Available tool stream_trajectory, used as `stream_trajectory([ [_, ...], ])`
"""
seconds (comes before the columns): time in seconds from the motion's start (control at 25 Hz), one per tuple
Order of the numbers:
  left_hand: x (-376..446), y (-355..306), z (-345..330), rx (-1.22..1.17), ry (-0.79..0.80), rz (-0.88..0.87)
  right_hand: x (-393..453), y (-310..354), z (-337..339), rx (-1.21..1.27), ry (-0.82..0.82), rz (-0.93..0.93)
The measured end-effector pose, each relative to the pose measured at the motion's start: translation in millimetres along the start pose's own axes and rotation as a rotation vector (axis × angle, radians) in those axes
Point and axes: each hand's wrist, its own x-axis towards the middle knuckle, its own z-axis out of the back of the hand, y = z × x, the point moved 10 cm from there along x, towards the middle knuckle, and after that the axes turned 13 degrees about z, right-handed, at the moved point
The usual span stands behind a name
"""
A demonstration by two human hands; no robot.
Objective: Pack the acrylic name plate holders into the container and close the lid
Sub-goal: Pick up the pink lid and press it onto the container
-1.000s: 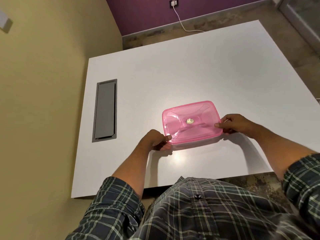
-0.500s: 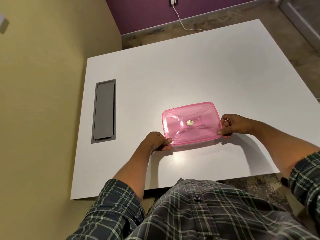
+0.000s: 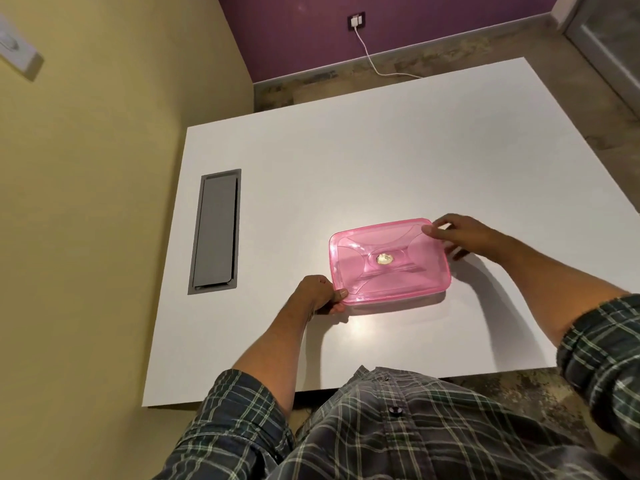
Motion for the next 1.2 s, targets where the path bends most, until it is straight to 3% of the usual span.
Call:
stream_trajectory([
  [0.12,4.4,0.2,-0.4,0.006,0.003,0.001,26.2,17.0,12.7,0.033,-0.215,0.028],
  [0.6,7.8,-4.8,1.7,0.126,0.009,-0.041,52.3,3.8,15.0,-0.065,-0.139,-0.302],
  [0.76,5.3,-5.8,-0.2,0.139,0.02,-0.036,71.4,43.5,1.4,-0.31,0.028,-0.122],
  [0.92,3.5,-6.2,0.4,0.096,0.018,-0.028,81.9,93.9,-73.4,-0.326,0.105,0.102],
  [1.08,1.2,-2.7,2.7,0.071,0.011,-0.03,91.4,89.0,-94.3,-0.261,0.04,0.084],
  [1.2,-1.3,-7.1,4.3,0.207,-0.064,-0.05,93.4,84.2,-96.0,-0.277,0.023,0.048],
])
